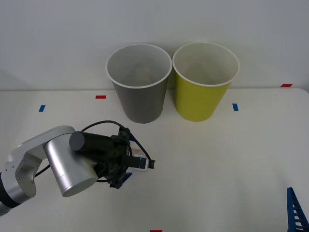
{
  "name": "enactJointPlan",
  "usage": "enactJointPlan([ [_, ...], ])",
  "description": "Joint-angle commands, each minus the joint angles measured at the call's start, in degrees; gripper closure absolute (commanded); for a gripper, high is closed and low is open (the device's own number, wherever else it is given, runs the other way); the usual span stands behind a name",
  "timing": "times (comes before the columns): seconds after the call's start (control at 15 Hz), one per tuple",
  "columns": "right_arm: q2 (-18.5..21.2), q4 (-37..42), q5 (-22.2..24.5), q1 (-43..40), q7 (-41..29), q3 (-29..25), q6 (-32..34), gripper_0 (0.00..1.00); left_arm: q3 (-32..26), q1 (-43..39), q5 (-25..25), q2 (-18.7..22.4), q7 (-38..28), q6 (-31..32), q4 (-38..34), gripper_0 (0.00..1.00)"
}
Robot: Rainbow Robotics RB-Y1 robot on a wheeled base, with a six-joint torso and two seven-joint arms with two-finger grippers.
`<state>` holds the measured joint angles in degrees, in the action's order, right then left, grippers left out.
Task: Put cans in the gray bin and PET bottles in the light green bin.
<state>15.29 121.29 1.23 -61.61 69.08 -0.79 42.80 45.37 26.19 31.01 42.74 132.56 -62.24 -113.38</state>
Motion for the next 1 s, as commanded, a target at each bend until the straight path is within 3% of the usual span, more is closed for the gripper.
enactJointPlan([
  [0.07,0.0,0.0,0.0,0.0,0.0,0.0,0.0,0.0,0.1,1.7,-0.2,-0.2,0.9,0.2,2.7,0.0],
  [0.47,0.0,0.0,0.0,0.0,0.0,0.0,0.0,0.0,0.0,1.6,0.6,-2.9,2.4,0.2,5.5,0.0],
  [0.53,0.0,0.0,0.0,0.0,0.0,0.0,0.0,0.0,0.0,1.6,1.8,-2.8,2.4,0.2,5.6,0.11],
  [0.67,0.0,0.0,0.0,0.0,0.0,0.0,0.0,0.0,0.0,1.6,2.2,-2.8,2.4,0.2,5.6,1.0],
  [1.0,0.0,0.0,0.0,0.0,0.0,0.0,0.0,0.0,0.0,1.4,3.8,-2.2,2.2,0.6,5.6,1.0],
])
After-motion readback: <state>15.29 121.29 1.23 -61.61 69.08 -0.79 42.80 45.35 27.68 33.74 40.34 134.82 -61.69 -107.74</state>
